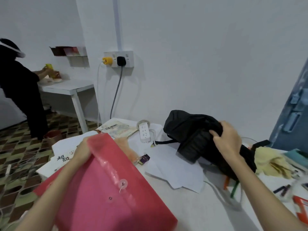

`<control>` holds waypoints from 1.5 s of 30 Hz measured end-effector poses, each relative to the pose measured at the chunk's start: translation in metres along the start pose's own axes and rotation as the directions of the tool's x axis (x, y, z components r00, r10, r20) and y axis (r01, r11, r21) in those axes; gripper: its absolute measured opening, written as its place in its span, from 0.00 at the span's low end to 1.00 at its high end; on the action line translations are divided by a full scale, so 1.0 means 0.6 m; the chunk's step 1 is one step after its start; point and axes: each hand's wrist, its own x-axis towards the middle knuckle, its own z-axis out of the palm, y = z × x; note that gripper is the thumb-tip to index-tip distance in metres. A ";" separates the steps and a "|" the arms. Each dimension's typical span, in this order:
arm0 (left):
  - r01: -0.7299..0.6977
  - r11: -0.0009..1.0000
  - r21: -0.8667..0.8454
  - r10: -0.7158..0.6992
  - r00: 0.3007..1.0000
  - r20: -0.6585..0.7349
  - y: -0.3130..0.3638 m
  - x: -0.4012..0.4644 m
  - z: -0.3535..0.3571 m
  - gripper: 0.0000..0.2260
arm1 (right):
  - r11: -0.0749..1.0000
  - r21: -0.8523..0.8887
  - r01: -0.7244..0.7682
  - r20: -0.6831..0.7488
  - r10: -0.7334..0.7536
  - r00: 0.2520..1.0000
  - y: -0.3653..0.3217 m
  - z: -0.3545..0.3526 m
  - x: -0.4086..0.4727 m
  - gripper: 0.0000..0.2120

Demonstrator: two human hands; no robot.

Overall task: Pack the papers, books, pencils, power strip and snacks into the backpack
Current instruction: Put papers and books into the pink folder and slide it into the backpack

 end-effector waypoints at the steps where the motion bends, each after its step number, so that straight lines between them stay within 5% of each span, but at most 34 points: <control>1: -0.035 0.996 0.081 0.033 0.999 0.017 0.020 0.014 0.010 0.18 | 1.000 0.009 -0.019 -0.027 0.019 0.999 0.003 0.003 0.011 0.13; 3: -0.084 0.942 0.324 0.075 0.996 0.040 0.057 0.028 0.022 0.26 | 0.998 0.044 -0.050 -0.078 0.054 0.995 0.003 0.000 0.026 0.13; 6: -0.156 0.856 0.494 0.123 0.988 0.098 0.094 0.080 0.045 0.19 | 0.992 0.062 -0.112 -0.141 0.120 0.983 0.000 -0.006 0.054 0.13; 16: -0.353 0.780 0.516 0.265 0.935 0.237 0.145 0.223 0.168 0.16 | 0.974 0.024 -0.225 -0.254 0.223 0.941 -0.022 0.010 0.065 0.13; 20: -0.336 0.922 0.193 0.309 0.938 0.155 0.131 0.271 0.197 0.17 | 0.969 -0.015 -0.245 -0.283 0.231 0.931 -0.032 0.024 0.062 0.13; 23: -0.424 0.890 -0.168 0.415 0.906 -0.086 0.165 0.272 0.197 0.12 | 0.967 -0.047 -0.252 -0.280 0.230 0.932 -0.038 0.040 0.053 0.14; 26: -0.377 0.841 -0.387 0.443 0.892 0.092 0.217 0.221 0.213 0.07 | 0.967 -0.071 -0.245 -0.273 0.218 0.937 -0.046 0.052 0.048 0.14; 29: -0.329 0.944 0.032 0.245 0.760 0.602 0.224 0.166 0.274 0.13 | 0.968 -0.069 -0.240 -0.259 0.215 0.942 -0.049 0.051 0.047 0.15; 31: -0.332 0.896 0.296 0.020 0.694 0.720 0.207 0.140 0.308 0.18 | 0.969 -0.066 -0.238 -0.257 0.214 0.943 -0.047 0.047 0.045 0.15; 38: -0.079 0.957 0.280 -0.154 0.680 0.717 0.174 0.117 0.351 0.14 | 0.973 -0.056 -0.226 -0.244 0.206 0.948 -0.042 0.045 0.038 0.14; 45: -0.113 0.936 0.332 -0.139 0.750 0.647 0.181 0.087 0.359 0.12 | 0.983 -0.014 -0.182 -0.260 0.172 0.950 -0.034 0.042 0.037 0.14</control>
